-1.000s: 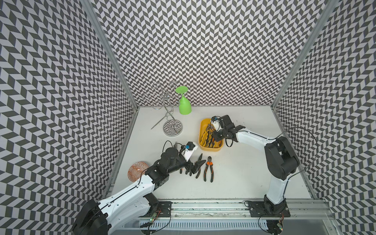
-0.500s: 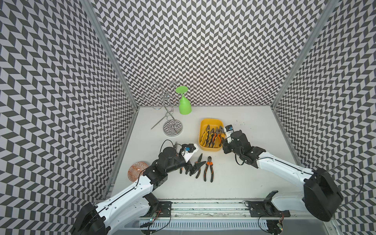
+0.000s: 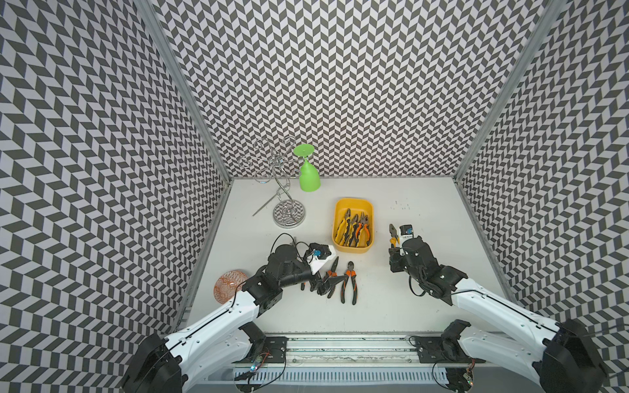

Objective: Take the pliers out of the storage box
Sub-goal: Place the pliers at the center of the board.

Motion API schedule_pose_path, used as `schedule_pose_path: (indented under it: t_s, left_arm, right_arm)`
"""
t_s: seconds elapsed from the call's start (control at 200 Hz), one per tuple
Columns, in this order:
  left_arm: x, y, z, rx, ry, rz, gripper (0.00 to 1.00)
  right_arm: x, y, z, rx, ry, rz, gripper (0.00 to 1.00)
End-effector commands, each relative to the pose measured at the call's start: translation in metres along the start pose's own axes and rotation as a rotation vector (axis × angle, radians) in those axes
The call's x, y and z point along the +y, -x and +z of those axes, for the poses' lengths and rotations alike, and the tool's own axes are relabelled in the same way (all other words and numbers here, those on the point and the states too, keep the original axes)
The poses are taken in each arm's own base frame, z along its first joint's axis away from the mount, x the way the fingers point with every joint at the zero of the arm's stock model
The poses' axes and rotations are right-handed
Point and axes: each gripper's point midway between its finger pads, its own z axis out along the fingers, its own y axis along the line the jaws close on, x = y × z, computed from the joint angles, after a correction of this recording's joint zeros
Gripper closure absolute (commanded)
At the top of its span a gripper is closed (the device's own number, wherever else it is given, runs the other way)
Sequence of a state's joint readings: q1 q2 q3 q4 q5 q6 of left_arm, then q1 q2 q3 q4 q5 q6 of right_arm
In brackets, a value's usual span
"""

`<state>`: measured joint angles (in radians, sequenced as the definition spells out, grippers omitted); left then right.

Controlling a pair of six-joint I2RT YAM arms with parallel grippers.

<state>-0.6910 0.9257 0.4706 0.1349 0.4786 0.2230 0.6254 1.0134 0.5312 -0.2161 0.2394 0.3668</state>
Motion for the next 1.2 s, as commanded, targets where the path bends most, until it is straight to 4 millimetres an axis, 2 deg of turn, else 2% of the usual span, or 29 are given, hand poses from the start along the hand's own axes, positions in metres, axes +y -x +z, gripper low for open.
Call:
schedule_pose_path:
  t_s: [0.0, 0.21, 0.345, 0.436, 0.526, 0.636, 0.781, 0.861, 0.971, 1.197]
  left_arm:
    - [-0.001, 0.01, 0.002, -0.032, -0.023, 0.005, 0.02]
    - [-0.006, 0.004, 0.004, -0.018, -0.053, 0.008, 0.02]
    - [-0.009, -0.003, 0.0, 0.01, -0.056, 0.046, 0.02]
    - [-0.009, -0.008, -0.002, 0.021, -0.045, 0.064, 0.02]
    - [-0.009, -0.011, -0.002, 0.026, -0.042, 0.066, 0.02]
    - [-0.008, -0.008, -0.001, 0.025, -0.049, 0.063, 0.02]
    - [-0.007, -0.009, 0.001, 0.028, -0.051, 0.043, 0.02]
    - [-0.007, -0.009, 0.002, 0.025, -0.054, 0.033, 0.02]
    - [-0.007, -0.007, 0.002, 0.016, -0.054, 0.03, 0.02]
    - [-0.006, -0.006, 0.001, 0.017, -0.053, 0.021, 0.02]
  right_arm:
    - [0.015, 0.003, -0.012, -0.026, 0.099, 0.083, 0.99]
    - [0.039, -0.041, -0.024, 0.08, 0.171, 0.131, 0.99]
    - [0.061, -0.071, -0.033, 0.155, 0.206, 0.157, 0.99]
    - [0.078, -0.084, -0.04, 0.185, 0.233, 0.146, 0.99]
    - [0.085, -0.095, -0.042, 0.217, 0.206, 0.104, 0.99]
    - [0.085, -0.109, -0.034, 0.263, 0.174, 0.074, 0.99]
    - [0.089, -0.112, -0.025, 0.261, 0.167, 0.052, 0.98]
    - [0.092, -0.114, -0.019, 0.269, 0.16, 0.041, 0.94]
    - [0.095, -0.12, -0.01, 0.294, 0.141, 0.01, 0.82]
    - [0.099, -0.139, 0.009, 0.385, 0.124, -0.042, 0.82]
